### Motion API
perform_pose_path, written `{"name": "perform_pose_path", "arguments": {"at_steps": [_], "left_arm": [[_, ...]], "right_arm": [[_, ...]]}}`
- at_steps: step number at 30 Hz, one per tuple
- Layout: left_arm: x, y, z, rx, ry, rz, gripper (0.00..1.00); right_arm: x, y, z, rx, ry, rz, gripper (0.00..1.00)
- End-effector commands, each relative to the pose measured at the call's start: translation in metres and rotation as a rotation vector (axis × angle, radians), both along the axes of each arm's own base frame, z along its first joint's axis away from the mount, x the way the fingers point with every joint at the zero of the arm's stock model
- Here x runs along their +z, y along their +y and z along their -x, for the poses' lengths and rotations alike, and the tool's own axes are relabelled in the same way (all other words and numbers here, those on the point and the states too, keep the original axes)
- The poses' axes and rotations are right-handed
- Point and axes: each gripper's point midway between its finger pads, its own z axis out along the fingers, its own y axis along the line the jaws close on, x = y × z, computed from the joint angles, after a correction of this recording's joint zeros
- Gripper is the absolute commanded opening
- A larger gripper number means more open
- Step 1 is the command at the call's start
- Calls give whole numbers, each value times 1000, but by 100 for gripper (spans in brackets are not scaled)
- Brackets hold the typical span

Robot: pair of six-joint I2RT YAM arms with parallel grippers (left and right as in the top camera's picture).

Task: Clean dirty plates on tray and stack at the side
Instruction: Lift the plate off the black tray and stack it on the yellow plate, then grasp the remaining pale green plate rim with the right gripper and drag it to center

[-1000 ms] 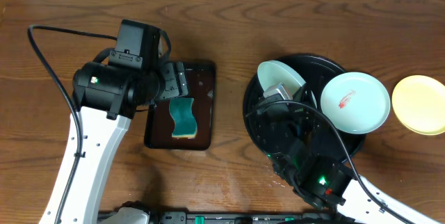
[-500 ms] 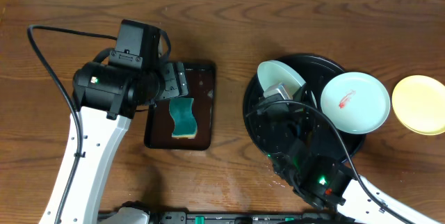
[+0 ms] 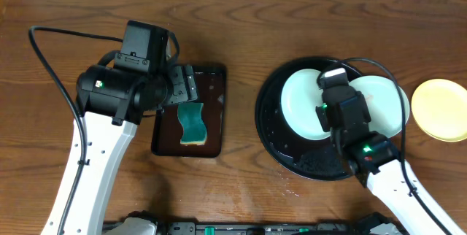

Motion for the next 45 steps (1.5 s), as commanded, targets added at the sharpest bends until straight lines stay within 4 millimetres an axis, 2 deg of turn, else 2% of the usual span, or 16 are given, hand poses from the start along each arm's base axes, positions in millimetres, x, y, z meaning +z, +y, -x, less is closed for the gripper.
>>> {"name": "perform_pose_path", "arguments": {"at_steps": [1, 4, 6, 12, 15, 18, 19, 22, 26, 30, 33, 35, 36, 41, 45], "left_arm": [[2, 2, -1, -2, -6, -5, 84], [2, 2, -1, -2, -5, -5, 84], [2, 2, -1, -2, -6, -5, 84], [2, 2, -1, -2, -6, -5, 84], [2, 2, -1, -2, -6, -5, 84], [2, 2, -1, -2, -6, -5, 84], [2, 2, -1, -2, -6, -4, 84], [2, 2, -1, -2, -6, -4, 84], [2, 2, -1, -2, -6, -4, 84], [2, 2, -1, -2, -6, -4, 84], [2, 2, -1, -2, -6, -5, 84], [2, 2, -1, -2, -6, -4, 84], [2, 2, -1, -2, -6, -5, 84], [2, 2, -1, -2, -6, -5, 85], [2, 2, -1, -2, -6, -5, 84]], "right_arm": [[26, -4, -5, -73, -72, -244, 1], [40, -24, -9, -166, -123, -393, 1], [44, -47, -10, -250, -140, -498, 1], [29, -140, -5, -547, -158, -753, 1], [11, -197, 6, -760, -189, -889, 1], [-10, -243, 16, -920, -223, -1041, 1], [-26, -269, 24, -1021, -244, -1125, 1], [-53, -305, 35, -1143, -274, -1167, 1], [-82, -338, 46, -1235, -301, -1136, 1], [-95, -355, 54, -1247, -299, -1040, 1], [-95, -358, 56, -1221, -280, -962, 3], [-91, -355, 50, -1183, -280, -976, 24], [-86, -352, 45, -1154, -286, -992, 29], [-47, -330, 19, -993, -307, -992, 37], [-19, -282, -11, -741, -254, -840, 39]]}}
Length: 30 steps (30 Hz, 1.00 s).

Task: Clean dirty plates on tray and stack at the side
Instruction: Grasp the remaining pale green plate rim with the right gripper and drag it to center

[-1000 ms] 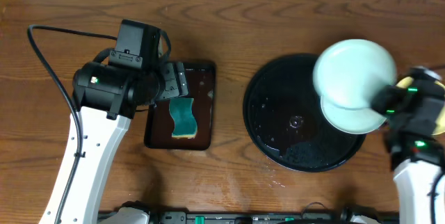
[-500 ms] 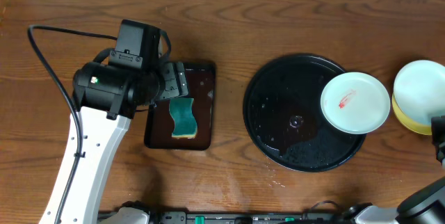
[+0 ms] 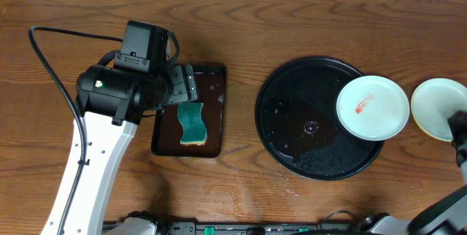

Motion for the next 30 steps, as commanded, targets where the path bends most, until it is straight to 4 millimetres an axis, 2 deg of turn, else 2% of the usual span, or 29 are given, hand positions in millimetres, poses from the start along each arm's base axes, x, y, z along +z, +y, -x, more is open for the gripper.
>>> {"name": "perform_pose_path", "arguments": {"at_steps": [1, 2, 4, 8, 10, 13, 15, 18, 24, 27, 30], "left_arm": [[2, 2, -1, -2, -6, -5, 84], [2, 2, -1, -2, -6, -5, 84], [2, 2, -1, -2, -6, -5, 85], [2, 2, -1, -2, -6, -5, 84], [2, 2, -1, -2, -6, -5, 84], [2, 2, -1, -2, -6, -5, 84], [2, 2, -1, -2, -6, -5, 84], [2, 2, -1, -2, -6, -5, 84], [2, 2, -1, -2, -6, -5, 84], [2, 2, -1, -2, -6, -5, 84], [2, 2, -1, -2, -6, -5, 84]], "right_arm": [[40, 45, -37, 292, -16, 224, 41], [38, 59, -44, 367, 17, 281, 41], [27, 71, -49, 439, 120, 390, 45], [0, 76, -51, 479, 325, 533, 48], [-11, 80, -50, 494, 365, 530, 46], [-31, 74, -41, 476, 452, 514, 40], [-35, 74, -40, 481, 461, 506, 37], [-37, 81, -41, 510, 443, 481, 28], [-47, 91, -31, 508, 463, 395, 24], [-48, 97, -33, 534, 444, 372, 26], [-50, 101, -31, 547, 444, 357, 39]]}}
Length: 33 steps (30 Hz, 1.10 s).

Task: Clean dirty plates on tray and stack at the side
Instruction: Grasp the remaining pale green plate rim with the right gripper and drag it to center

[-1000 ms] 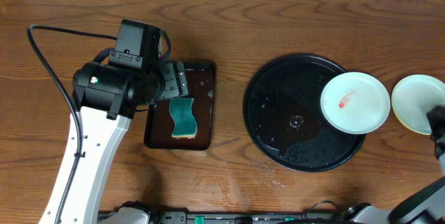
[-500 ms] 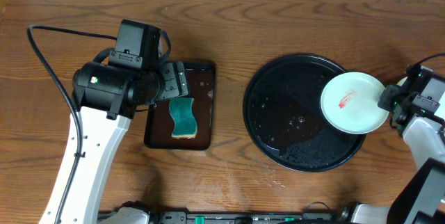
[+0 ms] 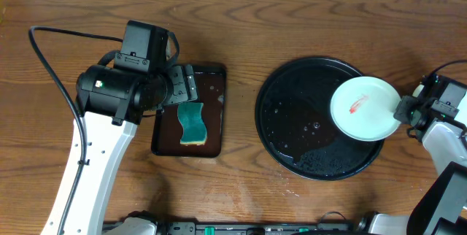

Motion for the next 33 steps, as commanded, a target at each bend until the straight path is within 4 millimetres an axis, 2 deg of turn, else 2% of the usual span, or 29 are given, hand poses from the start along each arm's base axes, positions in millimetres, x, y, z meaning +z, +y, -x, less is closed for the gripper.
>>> {"name": "perform_pose_path", "arguments": {"at_steps": [1, 3, 7, 10, 13, 18, 22, 23, 26, 27, 29, 33], "left_arm": [[2, 2, -1, -2, -6, -5, 85], [2, 2, -1, -2, -6, -5, 84], [2, 2, -1, -2, -6, -5, 84], [2, 2, -1, -2, -6, -5, 84], [2, 2, -1, -2, -6, -5, 84], [2, 2, -1, -2, -6, -5, 84], [2, 2, -1, -2, -6, -5, 84], [2, 2, -1, -2, -6, -5, 84], [2, 2, -1, -2, -6, -5, 84], [2, 2, -1, -2, -6, -5, 85], [2, 2, -1, -2, -6, -5, 84], [2, 2, -1, -2, -6, -5, 84]], "right_arm": [[1, 8, -3, 13, -13, -36, 40], [11, 8, -7, 39, -37, -18, 40], [45, 23, -19, 162, -144, -13, 41], [54, 25, -18, 190, -156, 9, 38], [47, 27, -16, 196, -134, -8, 38], [7, 46, -12, 257, -53, -137, 40], [-10, 31, 1, 190, 43, -87, 41], [-10, 28, 2, 177, 51, -73, 38], [-8, 30, 1, 142, 33, -104, 9], [-7, 34, 1, 133, 22, -132, 3], [-5, 47, -2, 140, -6, -212, 1], [3, 85, -2, 186, -36, -394, 1]]}}
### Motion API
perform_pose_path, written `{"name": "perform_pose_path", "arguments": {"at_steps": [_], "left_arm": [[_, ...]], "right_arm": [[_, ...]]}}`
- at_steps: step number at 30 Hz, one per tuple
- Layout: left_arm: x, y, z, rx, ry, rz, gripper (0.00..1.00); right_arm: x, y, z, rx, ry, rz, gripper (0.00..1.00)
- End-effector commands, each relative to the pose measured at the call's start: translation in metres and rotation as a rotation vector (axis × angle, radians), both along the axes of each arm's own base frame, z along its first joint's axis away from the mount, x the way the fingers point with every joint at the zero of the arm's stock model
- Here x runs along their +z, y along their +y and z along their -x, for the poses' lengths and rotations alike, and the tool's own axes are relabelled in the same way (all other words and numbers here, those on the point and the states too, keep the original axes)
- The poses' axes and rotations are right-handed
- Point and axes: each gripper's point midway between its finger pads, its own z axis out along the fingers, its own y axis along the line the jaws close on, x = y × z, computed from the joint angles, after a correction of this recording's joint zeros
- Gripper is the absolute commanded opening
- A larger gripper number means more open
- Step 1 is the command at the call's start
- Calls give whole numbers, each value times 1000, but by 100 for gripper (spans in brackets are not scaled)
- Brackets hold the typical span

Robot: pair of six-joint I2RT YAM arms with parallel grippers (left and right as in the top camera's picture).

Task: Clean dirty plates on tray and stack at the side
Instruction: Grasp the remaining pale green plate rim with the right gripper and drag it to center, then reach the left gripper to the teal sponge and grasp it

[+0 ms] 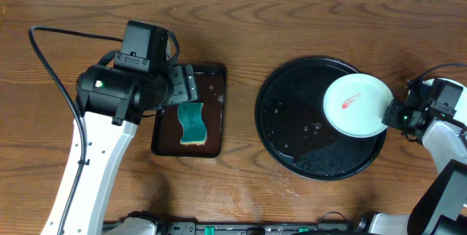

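Observation:
A white plate (355,104) with a red smear (349,102) lies on the right part of the round black tray (292,129). My right gripper (394,114) comes in from the right edge and is shut on that plate's right rim. My left gripper (184,89) hangs open over the far end of a teal sponge (193,124), holding nothing. The sponge lies in a small dark rectangular tray (213,111). The stacked plates at the right side are hidden under my right arm.
Water drops and crumbs dot the round tray's front and middle. A black cable loops from the left arm toward the table's left edge (33,38). Bare wooden table (241,184) lies between the two trays and along the front.
The white plate has shifted a little to the left on the round tray and turned, its smear now slanting the other way. My right gripper moved left with it. The left arm stayed put.
First my right gripper stood over a pale green plate and a white plate on the round tray, a yellow plate beside it. Then the green plate lay on the yellow one. Later the gripper was at the white plate's rim, and now holds it further left.

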Motion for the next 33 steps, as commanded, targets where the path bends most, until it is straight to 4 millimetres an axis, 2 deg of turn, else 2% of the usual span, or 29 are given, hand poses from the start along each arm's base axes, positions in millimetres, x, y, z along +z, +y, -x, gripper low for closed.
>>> {"name": "perform_pose_path", "arguments": {"at_steps": [1, 5, 8, 11, 17, 19, 20, 22, 24, 27, 30, 33], "left_arm": [[2, 2, -1, -2, -6, -5, 84], [2, 2, -1, -2, -6, -5, 84], [2, 2, -1, -2, -6, -5, 84], [2, 2, -1, -2, -6, -5, 85], [2, 2, -1, -2, -6, -5, 84], [2, 2, -1, -2, -6, -5, 84], [2, 2, -1, -2, -6, -5, 84], [2, 2, -1, -2, -6, -5, 85], [2, 2, -1, -2, -6, -5, 84], [3, 2, -3, -2, -15, -3, 84], [4, 4, -6, 6, -28, -15, 84], [-12, 12, -7, 26, 11, -69, 84]], "right_arm": [[18, 41, -9, 47, -56, -173, 1], [19, 81, -1, 144, -7, -224, 1], [11, 111, 10, 210, 73, -206, 1], [1, 117, 20, 223, 154, -82, 1], [-4, 105, 22, 163, 196, 127, 2], [-2, 110, 16, 184, 170, 127, 19], [0, 118, 13, 243, 149, 116, 33], [7, 135, 9, 368, 111, 68, 43], [21, 155, 4, 466, 52, -12, 45], [47, 173, -1, 517, -37, -96, 45], [65, 181, 0, 516, -81, -140, 45], [75, 181, 8, 511, -89, -140, 45]]}}
